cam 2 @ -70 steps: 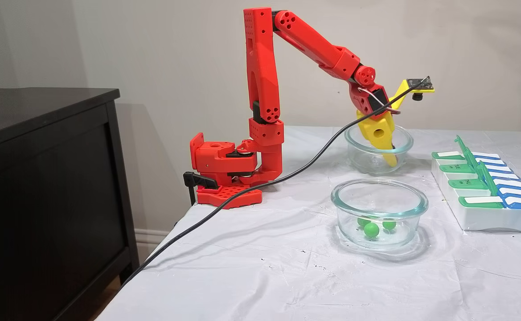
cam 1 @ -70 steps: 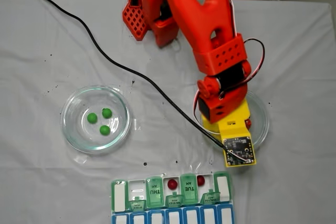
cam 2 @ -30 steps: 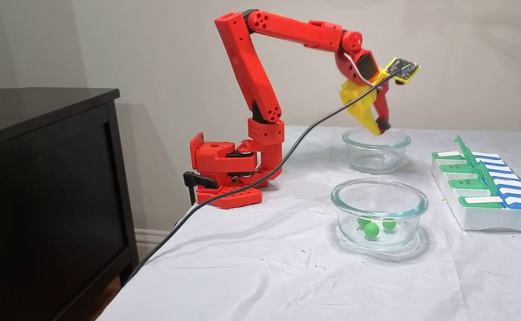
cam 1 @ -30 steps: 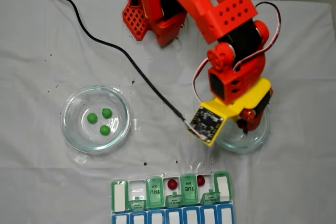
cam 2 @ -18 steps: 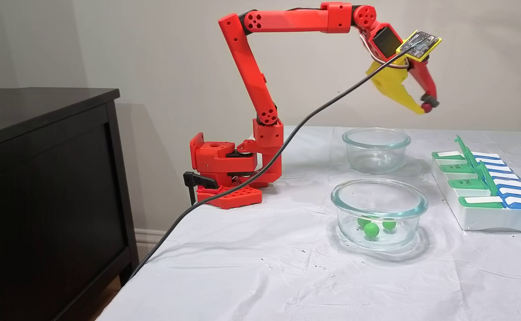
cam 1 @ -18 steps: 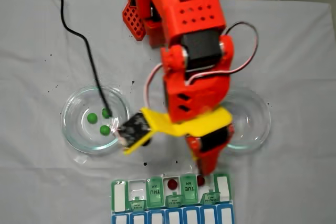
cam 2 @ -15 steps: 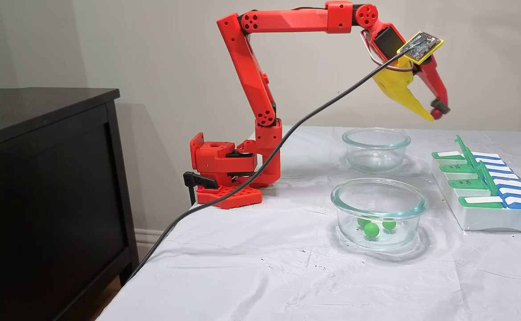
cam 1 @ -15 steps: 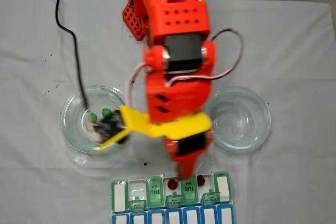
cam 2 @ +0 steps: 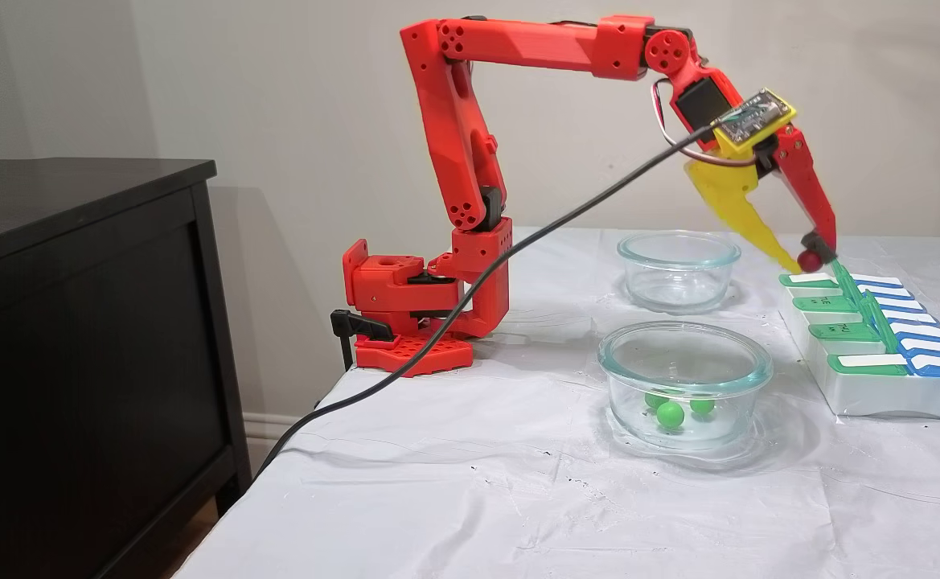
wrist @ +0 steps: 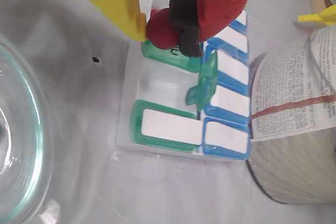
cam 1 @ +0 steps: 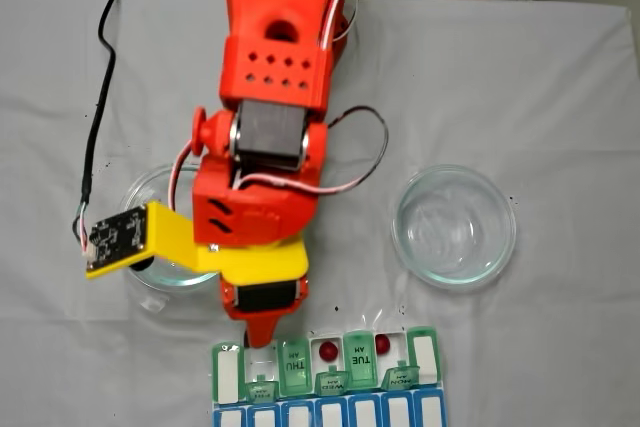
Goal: Sort medicines into box.
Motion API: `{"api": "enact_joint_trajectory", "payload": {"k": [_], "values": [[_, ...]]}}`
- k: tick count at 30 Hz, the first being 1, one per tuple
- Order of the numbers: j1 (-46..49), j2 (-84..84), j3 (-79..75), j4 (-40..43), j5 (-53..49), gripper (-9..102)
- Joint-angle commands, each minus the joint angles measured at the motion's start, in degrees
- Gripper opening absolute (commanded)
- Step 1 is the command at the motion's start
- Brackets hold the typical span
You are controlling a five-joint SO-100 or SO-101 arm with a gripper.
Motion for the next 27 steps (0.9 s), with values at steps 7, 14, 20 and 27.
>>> {"api": "enact_joint_trajectory", "payload": {"k": [7, 14, 20, 27], "values": [[-0.1, -7.6, -8.6, -3.6, 1.0, 0], [0.2, -10.4, -10.5, -8.0, 1.7, 0], [-0.6, -11.9, -10.9, -9.1, 0.2, 0], [-0.5, -14.5, -12.8, -9.9, 0.4, 0]]}}
